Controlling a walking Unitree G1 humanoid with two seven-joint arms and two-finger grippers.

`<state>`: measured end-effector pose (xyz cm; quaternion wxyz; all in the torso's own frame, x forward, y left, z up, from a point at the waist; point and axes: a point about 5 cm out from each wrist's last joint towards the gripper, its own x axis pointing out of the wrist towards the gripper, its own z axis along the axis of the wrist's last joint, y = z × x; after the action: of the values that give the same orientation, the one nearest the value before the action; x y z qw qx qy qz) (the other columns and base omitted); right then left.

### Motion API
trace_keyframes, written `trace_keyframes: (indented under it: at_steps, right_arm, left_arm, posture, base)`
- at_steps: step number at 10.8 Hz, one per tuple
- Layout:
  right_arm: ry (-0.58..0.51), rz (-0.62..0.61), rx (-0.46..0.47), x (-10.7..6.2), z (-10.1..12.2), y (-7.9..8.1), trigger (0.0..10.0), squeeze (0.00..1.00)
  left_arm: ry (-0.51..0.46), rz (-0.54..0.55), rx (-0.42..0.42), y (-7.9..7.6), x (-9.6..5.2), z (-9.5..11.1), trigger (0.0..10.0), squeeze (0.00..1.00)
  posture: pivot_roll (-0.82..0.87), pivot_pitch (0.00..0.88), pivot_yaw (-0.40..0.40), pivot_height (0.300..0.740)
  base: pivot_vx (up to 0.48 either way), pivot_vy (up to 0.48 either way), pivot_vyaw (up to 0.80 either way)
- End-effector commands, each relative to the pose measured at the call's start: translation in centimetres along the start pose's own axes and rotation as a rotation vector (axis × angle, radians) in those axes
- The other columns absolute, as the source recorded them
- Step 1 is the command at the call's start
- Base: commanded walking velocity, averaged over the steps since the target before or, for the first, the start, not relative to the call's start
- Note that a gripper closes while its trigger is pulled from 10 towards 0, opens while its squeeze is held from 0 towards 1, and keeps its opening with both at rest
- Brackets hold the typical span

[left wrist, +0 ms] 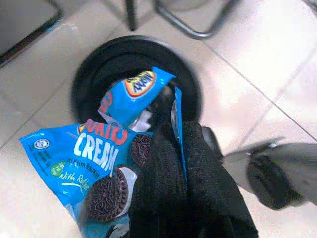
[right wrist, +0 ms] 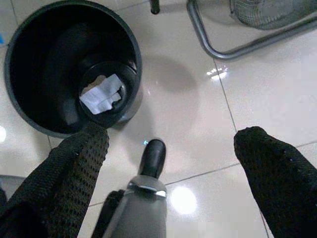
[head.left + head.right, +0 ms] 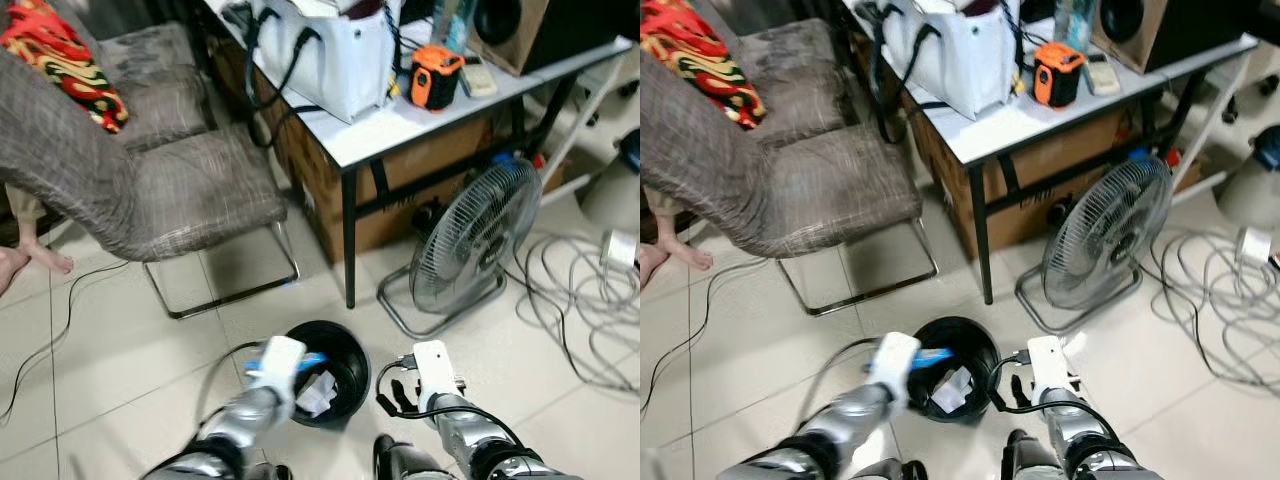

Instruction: Picking trash to rubbish bin

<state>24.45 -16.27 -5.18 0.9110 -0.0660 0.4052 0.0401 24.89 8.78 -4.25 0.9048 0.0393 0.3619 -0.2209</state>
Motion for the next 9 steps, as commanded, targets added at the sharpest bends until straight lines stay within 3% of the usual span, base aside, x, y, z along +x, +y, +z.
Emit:
trace_keyframes:
  at_steps: [1,3,5,7,9]
  right_arm:
    - [0.017,-0.005,0.012,-0.1,-0.8,0.1,10.0,0.00]
    - [0.023,-0.022,0.016,-0.2,-1.2,-0.4,10.0,0.00]
    - [0.030,-0.023,0.021,-0.3,-1.5,-0.5,10.0,0.00]
    - [0.062,0.027,0.068,-0.5,-2.6,-0.5,10.0,0.00]
    - [0.025,0.113,0.149,-0.8,-3.1,-1.0,10.0,0.00]
  left_arm:
    - [0.040,-0.016,0.020,-0.1,-0.1,-0.7,10.0,0.00]
    - [0.050,-0.093,0.080,-2.3,0.3,-0.7,10.0,0.00]
    - [0.045,-0.105,0.083,-2.9,0.4,-0.8,10.0,0.00]
    - [0.013,-0.115,0.063,-3.3,0.5,-0.4,10.0,0.00]
    - [0.014,-0.119,0.061,-3.7,0.5,-0.3,10.0,0.00]
  posture:
    - [-0.18,0.223,0.117,0.740]
    - [-0.19,0.228,0.122,0.740]
    - [-0.21,0.236,0.120,0.740]
    - [-0.23,0.244,0.115,0.740]
    - [-0.24,0.260,0.109,0.740]
  base:
    - [0.000,0.000,0.00]
    - [0.000,0.000,0.00]
    - [0.000,0.000,0.00]
    - [0.000,0.000,0.00]
    - [0.000,0.000,0.00]
